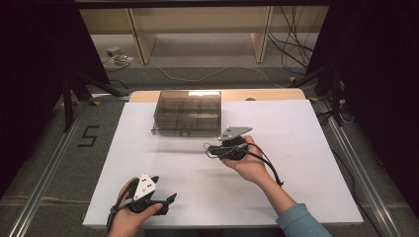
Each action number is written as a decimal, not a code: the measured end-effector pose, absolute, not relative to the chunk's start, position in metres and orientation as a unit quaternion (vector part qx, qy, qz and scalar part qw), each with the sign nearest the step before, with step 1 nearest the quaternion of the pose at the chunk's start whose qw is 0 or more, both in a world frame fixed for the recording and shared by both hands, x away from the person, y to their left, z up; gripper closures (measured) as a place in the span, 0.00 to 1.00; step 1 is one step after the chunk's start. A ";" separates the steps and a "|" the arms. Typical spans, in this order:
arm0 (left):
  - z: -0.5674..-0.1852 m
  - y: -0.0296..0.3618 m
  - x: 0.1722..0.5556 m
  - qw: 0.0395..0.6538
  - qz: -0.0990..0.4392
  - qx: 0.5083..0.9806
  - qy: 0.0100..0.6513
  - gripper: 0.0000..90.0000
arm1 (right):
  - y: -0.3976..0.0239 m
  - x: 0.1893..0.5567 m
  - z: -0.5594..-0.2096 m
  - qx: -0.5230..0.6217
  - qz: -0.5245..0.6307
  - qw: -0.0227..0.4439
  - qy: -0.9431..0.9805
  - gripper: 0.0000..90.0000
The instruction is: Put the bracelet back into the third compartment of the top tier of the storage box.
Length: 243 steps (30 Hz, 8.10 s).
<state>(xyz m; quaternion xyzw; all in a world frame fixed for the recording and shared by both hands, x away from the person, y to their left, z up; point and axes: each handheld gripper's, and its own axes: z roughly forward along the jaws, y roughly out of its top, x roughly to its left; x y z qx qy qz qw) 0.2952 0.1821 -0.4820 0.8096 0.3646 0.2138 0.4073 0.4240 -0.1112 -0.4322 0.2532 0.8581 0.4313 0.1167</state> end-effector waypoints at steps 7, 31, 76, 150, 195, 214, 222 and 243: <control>-0.482 0.182 0.295 0.407 0.215 0.809 0.364 0.19 | -0.111 0.424 -0.429 0.255 0.435 0.118 0.855 0.98; -0.482 0.184 0.297 0.410 0.212 0.808 0.366 0.19 | -0.115 0.426 -0.420 0.263 0.451 0.123 0.844 0.98; -0.481 0.184 0.297 0.412 0.214 0.807 0.365 0.19 | -0.111 0.436 -0.397 0.258 0.455 0.136 0.841 0.98; -0.481 0.182 0.298 0.417 0.216 0.804 0.363 0.19 | -0.091 0.476 -0.371 0.268 0.441 0.141 0.845 0.98; -0.481 0.183 0.299 0.418 0.215 0.804 0.363 0.19 | -0.084 0.500 -0.383 0.286 0.420 0.132 0.851 0.98; -0.482 0.183 0.299 0.419 0.215 0.803 0.365 0.19 | -0.080 0.507 -0.390 0.288 0.405 0.131 0.858 0.98; -0.482 0.183 0.300 0.419 0.215 0.803 0.365 0.19 | -0.079 0.510 -0.394 0.289 0.400 0.130 0.860 0.98; -0.482 0.182 0.300 0.419 0.214 0.804 0.363 0.19 | -0.076 0.513 -0.401 0.296 0.388 0.127 0.864 0.98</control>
